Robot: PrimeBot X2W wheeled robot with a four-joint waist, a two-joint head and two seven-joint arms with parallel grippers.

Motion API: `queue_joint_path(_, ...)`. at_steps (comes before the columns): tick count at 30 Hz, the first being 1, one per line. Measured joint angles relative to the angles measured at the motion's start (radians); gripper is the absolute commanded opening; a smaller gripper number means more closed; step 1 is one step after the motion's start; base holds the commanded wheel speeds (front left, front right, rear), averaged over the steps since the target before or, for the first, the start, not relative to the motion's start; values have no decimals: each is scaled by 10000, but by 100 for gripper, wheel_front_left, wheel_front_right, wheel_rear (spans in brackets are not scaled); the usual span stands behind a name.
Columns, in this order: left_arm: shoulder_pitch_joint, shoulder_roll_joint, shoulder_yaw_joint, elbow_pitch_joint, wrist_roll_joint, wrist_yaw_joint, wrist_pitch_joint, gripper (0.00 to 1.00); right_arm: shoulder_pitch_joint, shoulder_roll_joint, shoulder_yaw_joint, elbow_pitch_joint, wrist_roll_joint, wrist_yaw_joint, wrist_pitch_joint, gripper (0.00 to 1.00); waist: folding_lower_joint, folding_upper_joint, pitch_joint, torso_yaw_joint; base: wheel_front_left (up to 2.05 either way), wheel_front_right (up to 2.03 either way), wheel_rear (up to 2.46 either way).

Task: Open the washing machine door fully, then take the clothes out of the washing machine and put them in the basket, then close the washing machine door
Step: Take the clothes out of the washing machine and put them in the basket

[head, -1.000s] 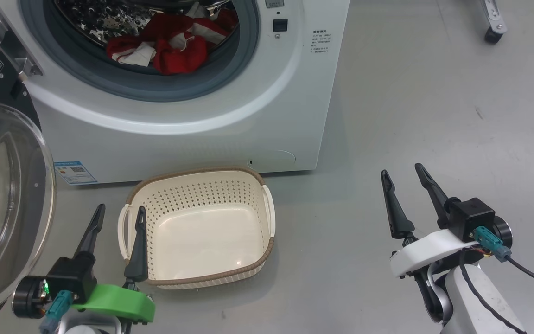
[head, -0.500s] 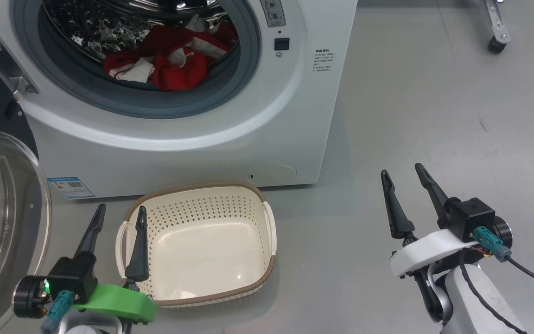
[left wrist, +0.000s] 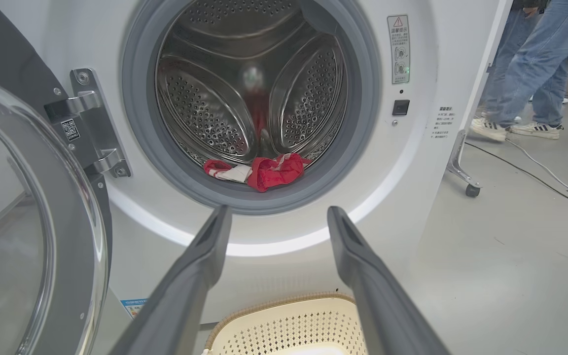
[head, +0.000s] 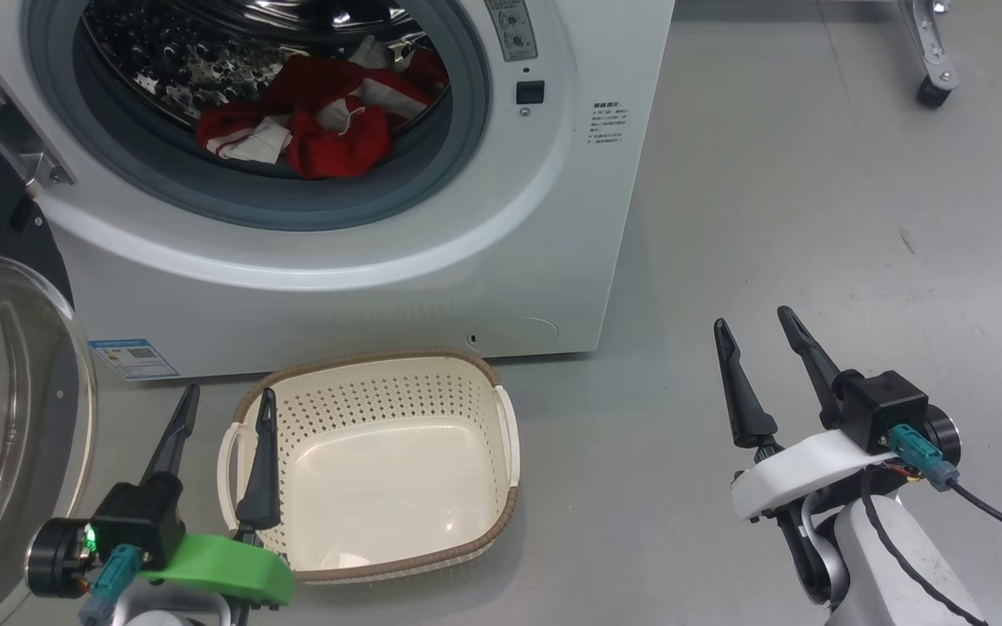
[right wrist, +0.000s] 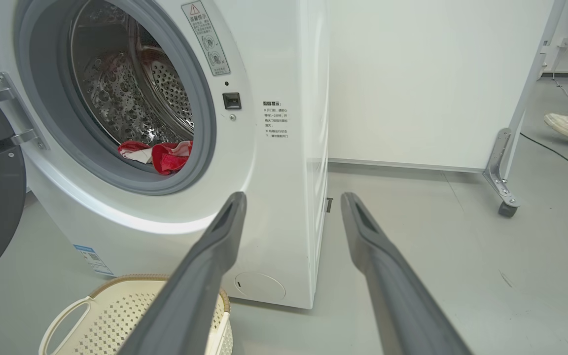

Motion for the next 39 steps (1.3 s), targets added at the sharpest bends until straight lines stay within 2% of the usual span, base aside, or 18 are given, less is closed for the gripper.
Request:
queue_joint_path(23,-90,-73,-109,169,-19,-48,115,100,-3,0,63,-157,-2,0,0,100,0,0,191,-45,0,0,0)
queue_joint_path(31,-1060,-222,-192,453,-221,-240,458,100,-89,0,230,-382,-67,0,0,100,0,0,733,-155,0,0,0)
queue_joint_path(39,-2745,-322,-207,1195,-614,-552,1078,100,-648,-2,460,-706,-136,6,-2,100,0,0,1588,-397,0,0,0)
